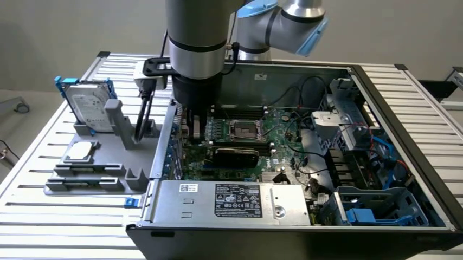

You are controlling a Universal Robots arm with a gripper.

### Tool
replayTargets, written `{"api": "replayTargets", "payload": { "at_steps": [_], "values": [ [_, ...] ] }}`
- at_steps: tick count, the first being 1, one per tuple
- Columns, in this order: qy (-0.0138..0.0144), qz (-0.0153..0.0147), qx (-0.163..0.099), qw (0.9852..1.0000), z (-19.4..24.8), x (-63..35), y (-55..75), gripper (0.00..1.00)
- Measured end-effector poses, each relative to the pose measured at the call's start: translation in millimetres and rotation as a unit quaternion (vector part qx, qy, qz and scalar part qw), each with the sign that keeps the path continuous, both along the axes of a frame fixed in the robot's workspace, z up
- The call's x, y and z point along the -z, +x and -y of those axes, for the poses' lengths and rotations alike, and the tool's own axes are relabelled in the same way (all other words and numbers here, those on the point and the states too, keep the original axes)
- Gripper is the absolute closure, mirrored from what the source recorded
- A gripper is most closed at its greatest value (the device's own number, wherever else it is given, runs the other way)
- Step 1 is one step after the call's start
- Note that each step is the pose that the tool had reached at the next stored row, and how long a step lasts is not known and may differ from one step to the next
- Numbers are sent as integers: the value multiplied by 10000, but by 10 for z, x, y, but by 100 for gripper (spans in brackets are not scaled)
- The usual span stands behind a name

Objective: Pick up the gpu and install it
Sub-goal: 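Press down on the gpu until it lock into place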

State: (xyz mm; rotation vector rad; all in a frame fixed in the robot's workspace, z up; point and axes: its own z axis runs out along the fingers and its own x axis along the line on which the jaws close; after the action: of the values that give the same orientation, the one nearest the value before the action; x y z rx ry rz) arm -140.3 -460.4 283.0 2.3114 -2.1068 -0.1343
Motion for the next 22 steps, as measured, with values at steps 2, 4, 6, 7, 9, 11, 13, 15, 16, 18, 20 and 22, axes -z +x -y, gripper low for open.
{"api": "replayTargets", "payload": {
  "at_steps": [2, 4, 6, 7, 9, 11, 13, 15, 16, 18, 20, 22],
  "values": [
    [1, -6, -10, 10000, 0, -22, -3, 89],
    [1, -14, -18, 10000, 0, -55, -4, 89],
    [0, -23, -28, 10000, 0, -79, -5, 89],
    [-1, -27, -34, 10000, 0, -85, -7, 89],
    [-3, -34, -47, 10000, 0, -91, -14, 89],
    [-10, -43, -62, 10000, 0, -98, -23, 89],
    [-18, -51, -78, 10000, 0, -102, -31, 89],
    [-27, -57, -94, 9999, 0, -106, -41, 89],
    [-32, -61, -102, 9999, 0, -108, -47, 89],
    [-47, -65, -119, 9999, 0, -110, -61, 89],
    [-75, -65, -139, 9999, 0, -109, -81, 89],
    [-112, -65, -160, 9998, 0, -109, -103, 89]
  ]
}}
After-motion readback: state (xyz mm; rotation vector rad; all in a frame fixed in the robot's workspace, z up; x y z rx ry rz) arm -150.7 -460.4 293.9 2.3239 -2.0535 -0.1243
